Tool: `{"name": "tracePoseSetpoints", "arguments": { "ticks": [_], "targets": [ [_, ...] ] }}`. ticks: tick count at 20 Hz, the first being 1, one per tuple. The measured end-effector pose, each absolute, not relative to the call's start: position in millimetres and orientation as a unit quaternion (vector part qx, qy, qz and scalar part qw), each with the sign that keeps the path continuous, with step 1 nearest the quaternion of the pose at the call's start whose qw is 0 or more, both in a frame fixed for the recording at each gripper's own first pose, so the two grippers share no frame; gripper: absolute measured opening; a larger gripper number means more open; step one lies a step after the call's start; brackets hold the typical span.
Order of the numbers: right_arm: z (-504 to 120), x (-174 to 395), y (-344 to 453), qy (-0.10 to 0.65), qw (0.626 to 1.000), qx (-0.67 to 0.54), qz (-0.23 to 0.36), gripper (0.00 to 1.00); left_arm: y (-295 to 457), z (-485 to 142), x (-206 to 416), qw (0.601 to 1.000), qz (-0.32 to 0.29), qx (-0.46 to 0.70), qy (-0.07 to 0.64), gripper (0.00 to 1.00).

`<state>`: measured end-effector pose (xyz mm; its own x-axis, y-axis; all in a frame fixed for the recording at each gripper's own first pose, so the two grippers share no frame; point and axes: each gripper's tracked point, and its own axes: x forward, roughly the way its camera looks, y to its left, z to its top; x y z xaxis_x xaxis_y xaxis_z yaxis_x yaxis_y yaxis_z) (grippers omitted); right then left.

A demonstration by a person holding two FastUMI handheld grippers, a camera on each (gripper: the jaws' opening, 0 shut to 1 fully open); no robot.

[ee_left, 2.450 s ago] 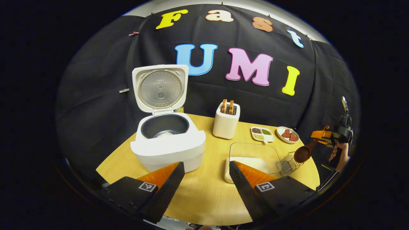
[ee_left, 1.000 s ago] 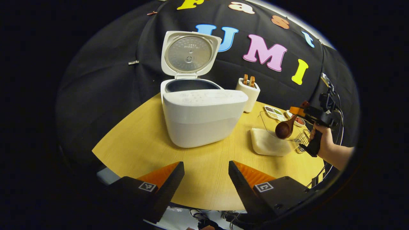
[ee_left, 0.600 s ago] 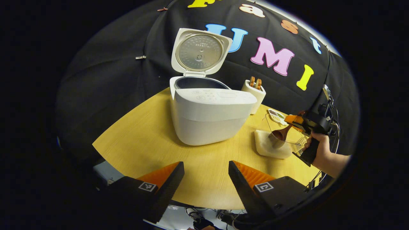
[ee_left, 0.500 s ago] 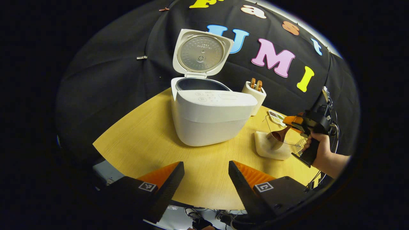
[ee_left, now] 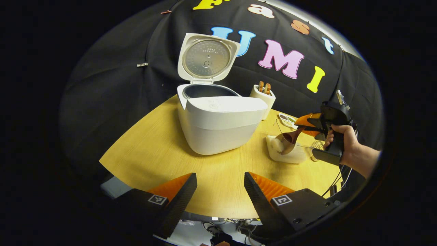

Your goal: Close the left gripper, press the button to open the rice cooker; take a wooden spoon from the chopstick holder with the right hand, scoop a spoonful of rice and pour it into the rice cooker, then put the wooden spoon back into the chopstick holder.

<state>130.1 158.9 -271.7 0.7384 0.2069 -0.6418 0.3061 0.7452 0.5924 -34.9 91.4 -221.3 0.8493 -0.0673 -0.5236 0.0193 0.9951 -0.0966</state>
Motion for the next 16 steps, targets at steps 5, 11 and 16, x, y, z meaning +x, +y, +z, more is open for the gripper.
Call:
{"name": "tracePoseSetpoints", "arguments": {
  "ticks": [5, 11, 16],
  "targets": [
    [-274, 117, 114, 0.357, 0.805, 0.461, -0.109, 0.17, 104, -211, -32, 0.964, -0.030, -0.043, 0.261, 0.96],
    [-246, 115, 80, 0.336, 0.779, 0.510, -0.140, 0.17, 118, -203, -32, 0.967, -0.021, -0.041, 0.249, 0.96],
    [-205, 125, 82, 0.319, 0.750, 0.565, -0.127, 0.17, 126, -198, -34, 0.970, -0.010, -0.047, 0.238, 0.96]
  ]
}}
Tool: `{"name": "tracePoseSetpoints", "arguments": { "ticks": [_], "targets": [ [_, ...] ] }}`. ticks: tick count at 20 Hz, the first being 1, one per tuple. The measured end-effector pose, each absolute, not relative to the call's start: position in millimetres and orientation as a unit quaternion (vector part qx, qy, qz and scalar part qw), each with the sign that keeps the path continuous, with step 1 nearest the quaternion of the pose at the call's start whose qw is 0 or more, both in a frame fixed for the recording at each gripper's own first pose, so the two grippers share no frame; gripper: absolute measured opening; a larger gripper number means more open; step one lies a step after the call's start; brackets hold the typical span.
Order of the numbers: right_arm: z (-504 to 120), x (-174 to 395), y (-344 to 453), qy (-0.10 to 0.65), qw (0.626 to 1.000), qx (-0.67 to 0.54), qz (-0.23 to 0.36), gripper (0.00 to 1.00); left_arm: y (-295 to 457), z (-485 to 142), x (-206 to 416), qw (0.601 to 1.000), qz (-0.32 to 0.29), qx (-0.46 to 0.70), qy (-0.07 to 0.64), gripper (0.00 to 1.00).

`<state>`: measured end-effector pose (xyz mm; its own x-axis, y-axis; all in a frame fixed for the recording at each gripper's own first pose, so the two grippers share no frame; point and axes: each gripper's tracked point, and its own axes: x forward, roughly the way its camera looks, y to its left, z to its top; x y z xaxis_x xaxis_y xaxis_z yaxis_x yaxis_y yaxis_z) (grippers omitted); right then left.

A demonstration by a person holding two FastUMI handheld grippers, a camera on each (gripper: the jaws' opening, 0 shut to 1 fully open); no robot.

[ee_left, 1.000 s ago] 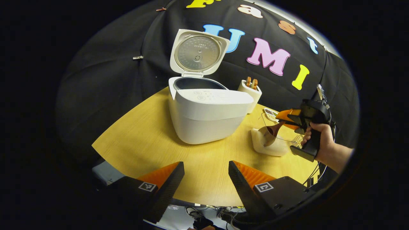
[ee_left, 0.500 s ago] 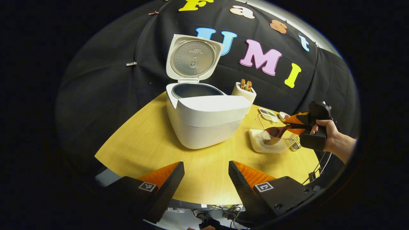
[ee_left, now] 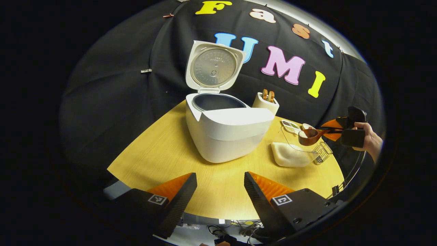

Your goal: Close the left gripper, press the button to open the rice cooker; take a wooden spoon from the chopstick holder with the right hand, scoop a spoonful of rice and pour it into the rice cooker, then put the wooden spoon back into the chopstick holder.

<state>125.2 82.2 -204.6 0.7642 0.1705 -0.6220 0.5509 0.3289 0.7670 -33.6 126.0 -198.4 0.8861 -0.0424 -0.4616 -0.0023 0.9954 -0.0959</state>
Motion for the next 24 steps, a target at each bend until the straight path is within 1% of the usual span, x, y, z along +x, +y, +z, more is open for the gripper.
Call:
{"name": "tracePoseSetpoints", "arguments": {
  "ticks": [7, 11, 15, 19, 21, 24],
  "targets": [
    [-137, 143, 142, 0.326, 0.717, 0.615, -0.043, 0.17, 132, -192, -38, 0.974, -0.002, -0.039, 0.222, 0.96],
    [-110, 151, 198, 0.341, 0.708, 0.618, 0.019, 0.17, 137, -189, -43, 0.975, 0.006, -0.050, 0.215, 0.96],
    [-93, 160, 247, 0.353, 0.696, 0.622, 0.053, 0.17, 147, -192, -50, 0.974, 0.020, -0.065, 0.216, 0.96],
    [-90, 173, 297, 0.369, 0.666, 0.645, 0.065, 0.17, 161, -200, -55, 0.972, 0.037, -0.079, 0.220, 0.96],
    [-90, 178, 323, 0.371, 0.671, 0.638, 0.073, 0.17, 170, -207, -56, 0.968, 0.048, -0.091, 0.229, 0.96],
    [-89, 187, 359, 0.361, 0.718, 0.585, 0.103, 0.17, 179, -209, -57, 0.963, 0.055, -0.113, 0.237, 0.96]
  ]
}}
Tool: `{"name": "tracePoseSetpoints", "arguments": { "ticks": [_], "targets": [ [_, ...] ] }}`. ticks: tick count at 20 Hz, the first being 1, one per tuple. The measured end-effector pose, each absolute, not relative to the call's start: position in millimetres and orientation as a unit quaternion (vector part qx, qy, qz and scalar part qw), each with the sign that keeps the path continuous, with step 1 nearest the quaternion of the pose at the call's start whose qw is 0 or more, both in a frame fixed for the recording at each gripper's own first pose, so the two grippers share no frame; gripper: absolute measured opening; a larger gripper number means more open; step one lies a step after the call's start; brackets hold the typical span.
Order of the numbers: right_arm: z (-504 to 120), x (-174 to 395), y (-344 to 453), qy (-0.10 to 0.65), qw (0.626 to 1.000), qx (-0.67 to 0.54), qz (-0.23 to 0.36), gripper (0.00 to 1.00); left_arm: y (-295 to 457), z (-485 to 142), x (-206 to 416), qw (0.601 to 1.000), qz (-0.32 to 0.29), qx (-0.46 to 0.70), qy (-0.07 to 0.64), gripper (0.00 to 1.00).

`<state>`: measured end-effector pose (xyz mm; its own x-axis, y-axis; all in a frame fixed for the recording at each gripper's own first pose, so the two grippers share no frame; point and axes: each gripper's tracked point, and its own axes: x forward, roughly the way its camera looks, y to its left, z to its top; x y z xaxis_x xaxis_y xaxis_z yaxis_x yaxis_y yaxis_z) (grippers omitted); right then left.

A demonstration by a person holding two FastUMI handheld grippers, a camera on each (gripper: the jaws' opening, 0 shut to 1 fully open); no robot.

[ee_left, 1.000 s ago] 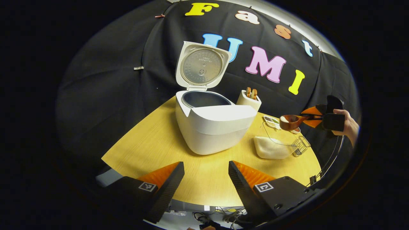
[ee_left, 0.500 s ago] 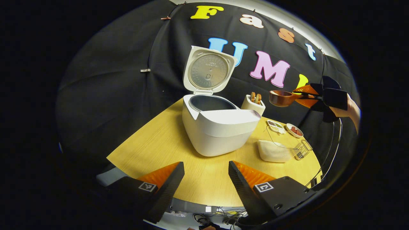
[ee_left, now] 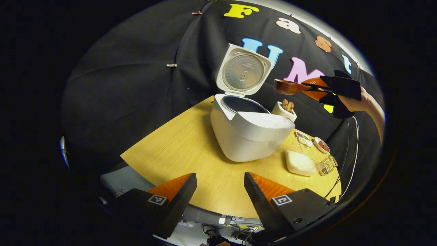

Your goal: Close the left gripper, press the button to open the rice cooker; take a wooden spoon from the chopstick holder with the right hand, scoop a spoonful of rice and pour it into the rice cooker, then put the wooden spoon back into the chopstick holder.

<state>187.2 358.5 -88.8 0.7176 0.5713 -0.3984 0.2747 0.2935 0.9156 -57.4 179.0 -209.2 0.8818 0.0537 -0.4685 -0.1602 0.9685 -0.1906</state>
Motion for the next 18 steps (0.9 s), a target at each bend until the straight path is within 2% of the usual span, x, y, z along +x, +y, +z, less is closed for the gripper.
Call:
{"name": "tracePoseSetpoints", "arguments": {
  "ticks": [7, 9, 13, 18],
  "targets": [
    [-118, 212, 381, 0.300, 0.840, 0.436, 0.117, 0.17, 199, -210, -45, 0.959, 0.072, -0.118, 0.246, 0.96],
    [-129, 212, 388, 0.298, 0.855, 0.402, 0.135, 0.17, 204, -214, -42, 0.957, 0.074, -0.120, 0.252, 0.98],
    [-148, 206, 409, 0.294, 0.877, 0.334, 0.181, 0.17, 211, -219, -35, 0.955, 0.076, -0.123, 0.260, 0.96],
    [-145, 189, 446, 0.266, 0.898, 0.216, 0.277, 0.17, 215, -213, -23, 0.956, 0.078, -0.118, 0.258, 0.96]
  ]
}}
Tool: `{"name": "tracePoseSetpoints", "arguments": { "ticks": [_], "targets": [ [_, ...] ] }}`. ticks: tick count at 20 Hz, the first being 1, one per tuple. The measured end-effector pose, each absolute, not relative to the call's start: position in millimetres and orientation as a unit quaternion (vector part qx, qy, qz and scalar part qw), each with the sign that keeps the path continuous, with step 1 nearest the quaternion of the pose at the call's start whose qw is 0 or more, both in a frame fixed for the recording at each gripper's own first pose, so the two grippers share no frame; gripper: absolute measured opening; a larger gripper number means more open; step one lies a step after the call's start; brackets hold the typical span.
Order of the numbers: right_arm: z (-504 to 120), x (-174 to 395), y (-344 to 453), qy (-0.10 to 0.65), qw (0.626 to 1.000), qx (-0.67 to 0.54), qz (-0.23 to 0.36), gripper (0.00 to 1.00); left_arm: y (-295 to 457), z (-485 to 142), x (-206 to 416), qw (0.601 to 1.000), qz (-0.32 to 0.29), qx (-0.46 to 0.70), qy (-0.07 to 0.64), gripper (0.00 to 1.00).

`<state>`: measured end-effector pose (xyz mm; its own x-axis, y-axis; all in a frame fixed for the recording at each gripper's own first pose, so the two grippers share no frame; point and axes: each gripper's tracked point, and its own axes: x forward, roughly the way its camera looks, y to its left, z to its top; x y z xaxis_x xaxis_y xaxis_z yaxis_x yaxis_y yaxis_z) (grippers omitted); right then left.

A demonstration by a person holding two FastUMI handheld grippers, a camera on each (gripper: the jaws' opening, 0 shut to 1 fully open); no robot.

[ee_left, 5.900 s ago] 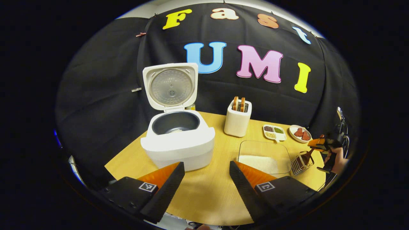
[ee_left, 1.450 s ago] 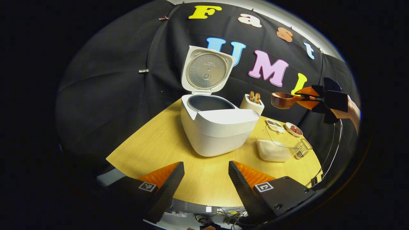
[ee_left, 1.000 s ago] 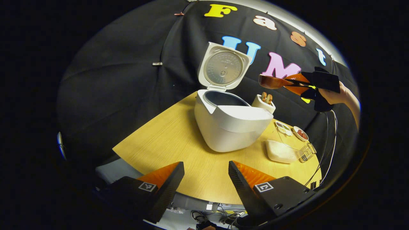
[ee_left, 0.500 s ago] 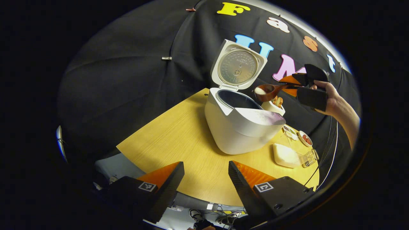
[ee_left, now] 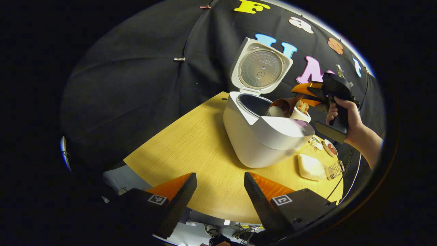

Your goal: Close the left gripper, press the button to open the rice cooker; take a wooden spoon from the chopstick holder with the right hand, scoop a spoonful of rice and pour it into the rice cooker, then put the wooden spoon back into the chopstick holder.

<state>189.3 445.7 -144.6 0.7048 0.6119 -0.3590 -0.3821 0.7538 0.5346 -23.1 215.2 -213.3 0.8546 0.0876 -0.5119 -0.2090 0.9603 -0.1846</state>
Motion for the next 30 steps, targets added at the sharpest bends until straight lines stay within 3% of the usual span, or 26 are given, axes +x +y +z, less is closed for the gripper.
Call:
{"name": "tracePoseSetpoints", "arguments": {
  "ticks": [5, 6, 7, 11, 20, 30],
  "targets": [
    [-136, 153, 484, 0.204, 0.892, 0.035, 0.402, 0.17, 213, -218, -21, 0.955, 0.077, -0.115, 0.263, 0.96],
    [-138, 142, 490, 0.188, 0.885, -0.005, 0.425, 0.12, 212, -217, -20, 0.955, 0.076, -0.117, 0.263, 0.96],
    [-140, 133, 495, 0.174, 0.877, -0.035, 0.445, 0.17, 212, -219, -21, 0.955, 0.076, -0.119, 0.263, 0.96],
    [-146, 108, 509, 0.172, 0.860, -0.062, 0.476, 0.17, 211, -221, -21, 0.954, 0.079, -0.120, 0.263, 0.96],
    [-100, 143, 461, 0.177, 0.903, 0.049, 0.389, 0.17, 202, -207, -25, 0.962, 0.070, -0.114, 0.240, 0.96],
    [-30, 173, 315, 0.171, 0.915, 0.258, 0.260, 0.17, 164, -180, -24, 0.975, 0.012, -0.064, 0.210, 0.96]
  ]
}}
